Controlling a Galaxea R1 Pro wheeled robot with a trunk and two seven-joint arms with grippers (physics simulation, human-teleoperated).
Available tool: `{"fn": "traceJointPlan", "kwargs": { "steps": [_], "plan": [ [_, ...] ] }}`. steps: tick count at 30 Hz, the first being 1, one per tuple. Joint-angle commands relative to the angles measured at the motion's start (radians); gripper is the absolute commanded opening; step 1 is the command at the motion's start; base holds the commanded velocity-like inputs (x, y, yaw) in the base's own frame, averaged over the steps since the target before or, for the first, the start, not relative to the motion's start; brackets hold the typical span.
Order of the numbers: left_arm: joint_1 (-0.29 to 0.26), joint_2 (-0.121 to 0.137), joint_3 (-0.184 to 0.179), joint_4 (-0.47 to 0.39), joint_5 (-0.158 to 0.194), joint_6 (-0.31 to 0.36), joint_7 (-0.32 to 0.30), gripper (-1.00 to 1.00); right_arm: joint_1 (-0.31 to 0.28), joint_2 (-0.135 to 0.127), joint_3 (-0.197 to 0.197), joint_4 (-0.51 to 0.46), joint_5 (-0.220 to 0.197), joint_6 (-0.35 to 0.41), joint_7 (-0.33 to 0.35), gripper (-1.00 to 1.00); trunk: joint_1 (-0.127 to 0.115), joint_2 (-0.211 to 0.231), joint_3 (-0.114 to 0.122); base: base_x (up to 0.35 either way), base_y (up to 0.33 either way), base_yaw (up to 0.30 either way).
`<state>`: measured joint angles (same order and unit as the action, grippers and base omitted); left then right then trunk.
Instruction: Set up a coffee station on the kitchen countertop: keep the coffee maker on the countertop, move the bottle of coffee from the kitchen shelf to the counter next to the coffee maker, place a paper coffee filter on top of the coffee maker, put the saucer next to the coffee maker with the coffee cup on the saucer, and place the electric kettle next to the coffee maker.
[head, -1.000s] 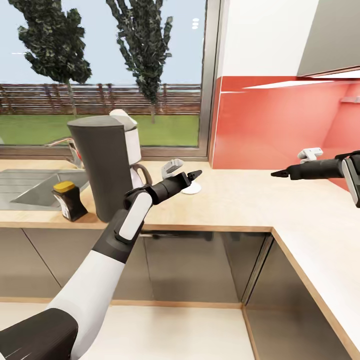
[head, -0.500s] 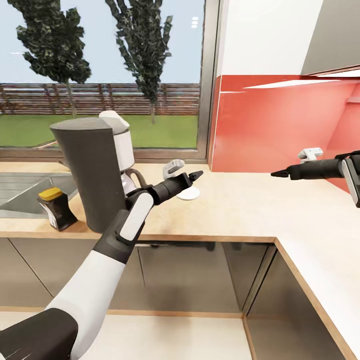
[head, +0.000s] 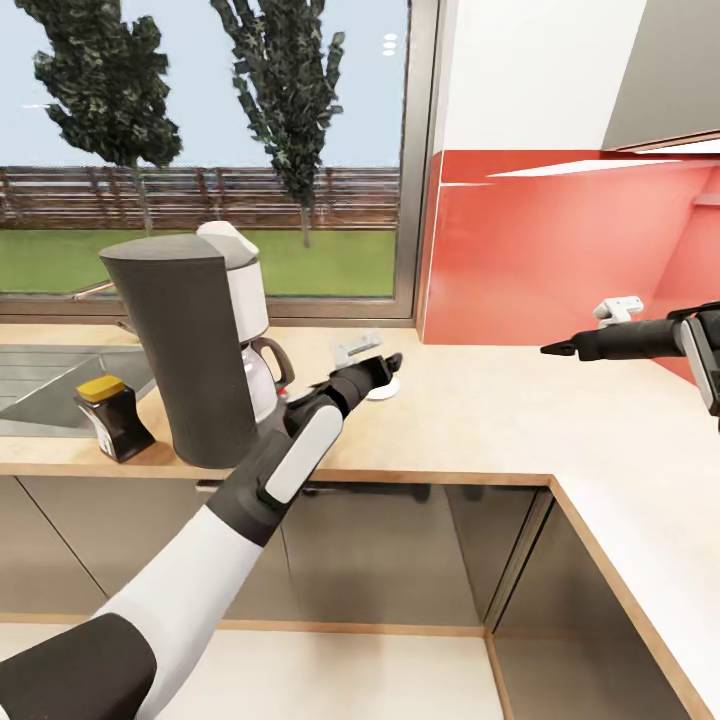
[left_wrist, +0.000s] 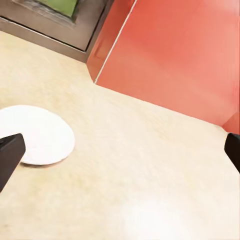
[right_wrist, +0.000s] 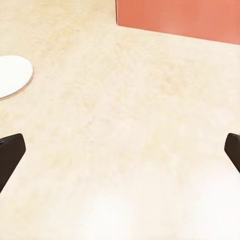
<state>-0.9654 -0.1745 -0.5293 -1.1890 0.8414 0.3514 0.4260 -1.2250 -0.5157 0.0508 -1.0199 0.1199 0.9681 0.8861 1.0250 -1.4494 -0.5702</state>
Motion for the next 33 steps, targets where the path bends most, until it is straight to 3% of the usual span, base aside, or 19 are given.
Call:
{"fn": "traceJointPlan", "kwargs": {
  "steps": [1, 7, 8, 14, 33],
  "plan": [
    [-0.001, 0.000, -0.005, -0.002, 0.008, -0.006, 0.025, 1.00, -0.001, -0.001, 0.001, 0.000, 0.010, 0.001, 0.009, 1.00, 0.000, -0.001, -0.001, 0.000, 0.000, 0.000],
    [-0.001, 0.000, -0.045, -0.007, 0.008, -0.033, 0.180, 1.00, -0.001, 0.000, 0.001, 0.004, 0.010, 0.000, 0.006, 1.00, 0.000, -0.001, -0.001, 0.000, 0.000, 0.000],
    [-0.001, 0.000, -0.053, -0.008, 0.008, -0.070, 0.202, 1.00, -0.001, 0.000, 0.001, 0.004, 0.010, 0.000, 0.006, 1.00, 0.000, -0.001, -0.001, 0.000, 0.000, 0.000],
    [-0.001, 0.000, -0.056, 0.009, 0.008, -0.111, 0.216, 1.00, 0.013, 0.000, 0.001, 0.006, 0.010, 0.000, 0.004, 1.00, 0.000, -0.001, -0.001, 0.028, 0.000, 0.000],
    [-0.001, 0.000, -0.057, 0.010, 0.008, -0.112, 0.216, 1.00, 0.016, 0.002, 0.001, 0.005, 0.009, 0.000, 0.011, 1.00, 0.000, -0.001, -0.001, 0.121, 0.001, 0.000]
  ]
}}
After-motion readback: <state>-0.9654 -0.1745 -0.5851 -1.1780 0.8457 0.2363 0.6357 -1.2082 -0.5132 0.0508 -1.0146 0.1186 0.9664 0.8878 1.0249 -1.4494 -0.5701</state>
